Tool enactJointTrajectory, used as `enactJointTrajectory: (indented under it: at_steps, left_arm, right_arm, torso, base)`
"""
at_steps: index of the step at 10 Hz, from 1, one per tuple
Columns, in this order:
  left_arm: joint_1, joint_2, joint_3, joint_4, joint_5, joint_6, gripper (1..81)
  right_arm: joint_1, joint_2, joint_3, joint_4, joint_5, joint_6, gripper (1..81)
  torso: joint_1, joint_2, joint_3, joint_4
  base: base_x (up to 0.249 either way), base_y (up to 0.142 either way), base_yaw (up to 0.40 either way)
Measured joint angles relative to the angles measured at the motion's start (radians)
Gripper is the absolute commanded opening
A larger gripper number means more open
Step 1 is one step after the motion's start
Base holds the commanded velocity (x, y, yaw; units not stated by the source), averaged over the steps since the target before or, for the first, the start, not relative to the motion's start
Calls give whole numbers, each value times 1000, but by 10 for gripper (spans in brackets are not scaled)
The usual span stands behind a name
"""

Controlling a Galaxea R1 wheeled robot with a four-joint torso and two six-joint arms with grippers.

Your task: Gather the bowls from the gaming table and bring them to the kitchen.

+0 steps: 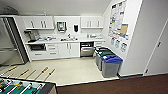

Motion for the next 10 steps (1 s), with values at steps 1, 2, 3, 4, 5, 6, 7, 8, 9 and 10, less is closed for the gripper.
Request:
enactJointTrajectory:
  at_steps: [1,2,3,4,5,6,7,8,9,10]
  left_arm:
    - [0,1,0,0,0,0,10]
    - [-2,0,0,0,0,0,10]
    - [-6,0,0,0,-1,0,10]
    - [-5,0,0,0,-1,0,10]
    - [-3,0,0,0,0,0,10]
    - [-3,0,0,0,0,0,10]
    - [-6,5,0,0,-1,0,10]
    - [-5,9,5,0,-1,0,10]
    - [-5,6,4,0,-1,0,10]
    - [-5,2,4,0,0,0,10]
  right_arm:
    - [1,0,0,0,-2,0,10]
    - [6,0,0,0,-2,0,10]
    - [6,0,0,0,-2,0,10]
    - [5,0,0,0,-3,0,10]
    - [6,0,0,0,-2,0,10]
    - [6,0,-2,0,-3,0,10]
    - [6,0,-2,0,-1,0,10]
    - [6,0,-2,0,0,0,10]
    - [6,0,-2,0,-1,0,10]
    - [6,0,-2,0,-1,0,10]
  torso:
    - [0,0,0,0]
    - [0,0,0,0]
    - [1,0,0,0]
    - [0,0,0,0]
    - [0,0,0,0]
    - [1,0,0,0]
    - [1,0,0,0]
    - [1,0,0,0]
    - [1,0,0,0]
    - [0,0,0,0]
  base:
    - [248,-101,0]
    - [248,-101,0]
    - [248,-101,0]
    - [249,-101,0]
    - [248,-80,0]
    - [240,0,0]
    - [239,0,0]
    - [231,0,0]
    - [230,0,0]
    - [229,0,0]
